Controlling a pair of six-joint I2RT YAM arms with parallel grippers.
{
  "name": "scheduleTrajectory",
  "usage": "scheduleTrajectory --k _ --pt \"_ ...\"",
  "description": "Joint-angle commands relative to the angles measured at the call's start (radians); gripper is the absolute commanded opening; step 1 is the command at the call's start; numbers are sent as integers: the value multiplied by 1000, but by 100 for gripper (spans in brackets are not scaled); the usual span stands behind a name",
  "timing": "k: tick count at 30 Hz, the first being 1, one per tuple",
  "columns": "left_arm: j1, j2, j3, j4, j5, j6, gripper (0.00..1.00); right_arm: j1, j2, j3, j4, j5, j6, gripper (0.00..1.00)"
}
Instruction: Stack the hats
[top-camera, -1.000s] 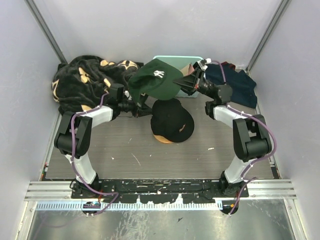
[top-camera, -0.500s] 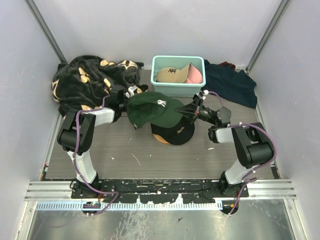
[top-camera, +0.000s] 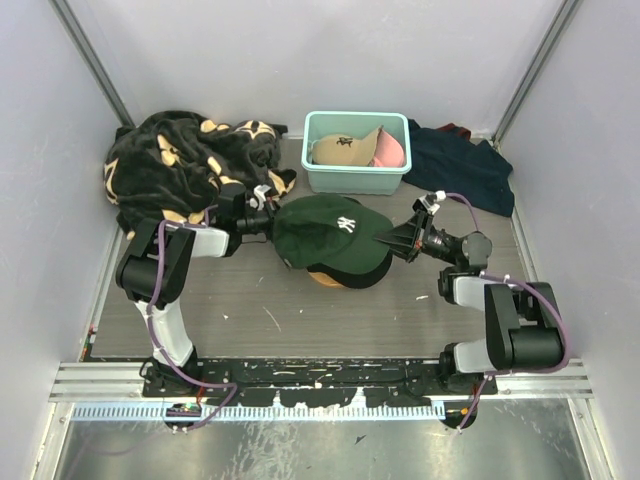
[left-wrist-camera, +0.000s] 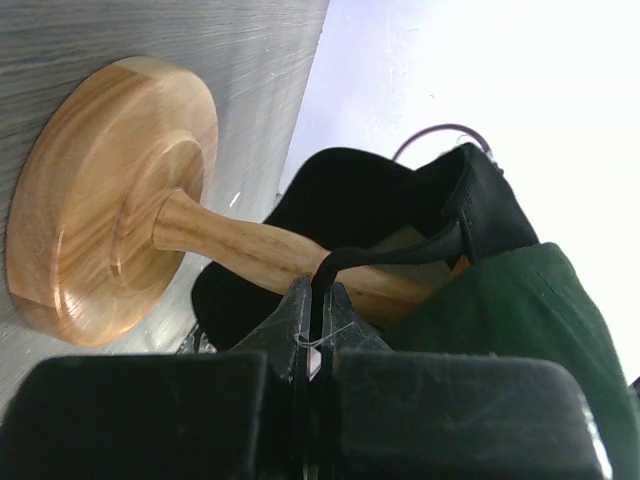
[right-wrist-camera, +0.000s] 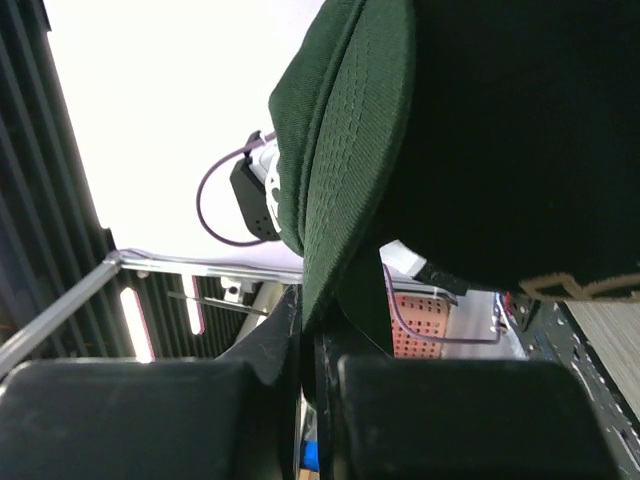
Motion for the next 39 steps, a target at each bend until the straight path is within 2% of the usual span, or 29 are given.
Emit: scheduleTrajectory --k 1,2,10,15,19,21,22,25,26,27,31,35,39 --pt "6 -22 -54 30 -24 -25 2 -19 -89 -17 -112 -66 -172 1" --pt "6 -24 -62 39 -23 -32 2 -22 -97 -16 -173 -75 -207 1" --pt "7 -43 -121 57 -39 -63 2 -78 -51 30 -310 -95 -351 1" --pt "17 -37 -176 142 -48 -132 2 -130 14 50 -425 -101 -467 1" --pt "23 -28 -210 201 -50 -168 2 -142 50 61 -585 -105 -563 1" --pt "26 -30 -218 202 -51 -170 2 -142 51 76 -732 -106 -664 1" --pt "27 -32 -222 207 -54 -171 2 -143 38 96 -870 -101 -760 1" --pt "31 -28 -243 230 -54 -180 2 -144 46 245 -1523 -23 -1248 1" --pt "34 -28 -252 238 -52 -185 2 -144 59 288 -1666 9 -1373 1" --pt "36 -30 -260 243 -51 -186 2 -145 65 311 -1726 29 -1434 1" --pt "44 -26 -287 254 -45 -184 2 -148 103 361 -1758 51 -1459 1" --pt "50 -20 -317 290 -46 -197 2 -147 181 479 -1994 201 -1657 1" --pt "51 -10 -338 322 -49 -210 2 -126 227 532 -2078 317 -1719 1"
